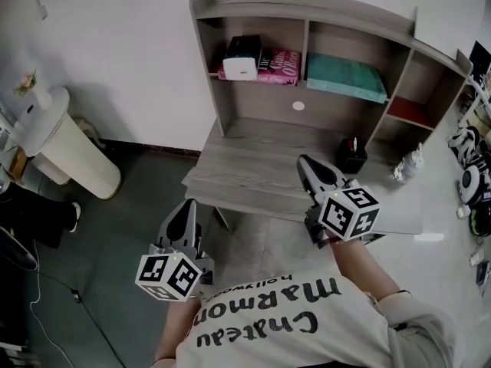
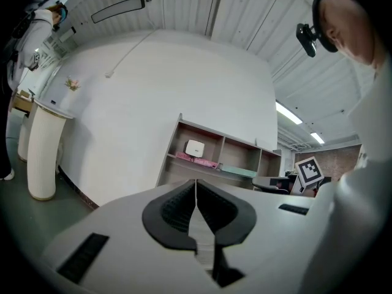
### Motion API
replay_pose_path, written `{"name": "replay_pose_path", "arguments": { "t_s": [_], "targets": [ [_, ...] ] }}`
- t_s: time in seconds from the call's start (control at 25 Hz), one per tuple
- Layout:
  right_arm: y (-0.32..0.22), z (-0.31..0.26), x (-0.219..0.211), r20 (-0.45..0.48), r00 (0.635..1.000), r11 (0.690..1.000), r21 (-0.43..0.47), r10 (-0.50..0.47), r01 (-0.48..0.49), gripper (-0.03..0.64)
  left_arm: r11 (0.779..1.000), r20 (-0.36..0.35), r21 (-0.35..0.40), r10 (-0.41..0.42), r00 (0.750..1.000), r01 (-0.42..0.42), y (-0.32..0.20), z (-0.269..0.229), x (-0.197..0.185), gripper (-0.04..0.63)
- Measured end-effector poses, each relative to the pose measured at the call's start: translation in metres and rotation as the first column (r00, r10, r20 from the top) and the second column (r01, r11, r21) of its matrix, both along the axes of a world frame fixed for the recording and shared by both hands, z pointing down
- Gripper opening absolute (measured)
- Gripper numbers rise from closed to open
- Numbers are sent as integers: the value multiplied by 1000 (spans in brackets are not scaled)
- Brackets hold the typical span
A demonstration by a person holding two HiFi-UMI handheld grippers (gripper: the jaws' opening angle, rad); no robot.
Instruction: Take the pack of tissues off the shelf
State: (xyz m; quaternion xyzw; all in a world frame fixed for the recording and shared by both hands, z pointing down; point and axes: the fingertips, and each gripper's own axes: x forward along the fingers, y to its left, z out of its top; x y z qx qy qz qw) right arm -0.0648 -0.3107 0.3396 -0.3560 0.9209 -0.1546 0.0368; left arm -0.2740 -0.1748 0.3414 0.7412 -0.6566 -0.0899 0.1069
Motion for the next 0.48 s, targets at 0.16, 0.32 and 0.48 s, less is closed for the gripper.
{"name": "replay_pose_path", "arguments": {
  "t_s": [0.16,0.32,0.48],
  "targets": [
    [-24,2,3,-1,1000,1000,-4,2,-2,8,1000,-3,-3,-10,1000,10,-22,1,-1,18],
    [-44,7,8,-5,1000,1000,-13,5,-5,8,1000,-4,-5,-10,1000,10,-42,3,2,18],
    [-59,9,14,4,1000,1000,-17,7,-7,8,1000,4,-9,-7,1000,7,-59,5,8,18]
  ]
}}
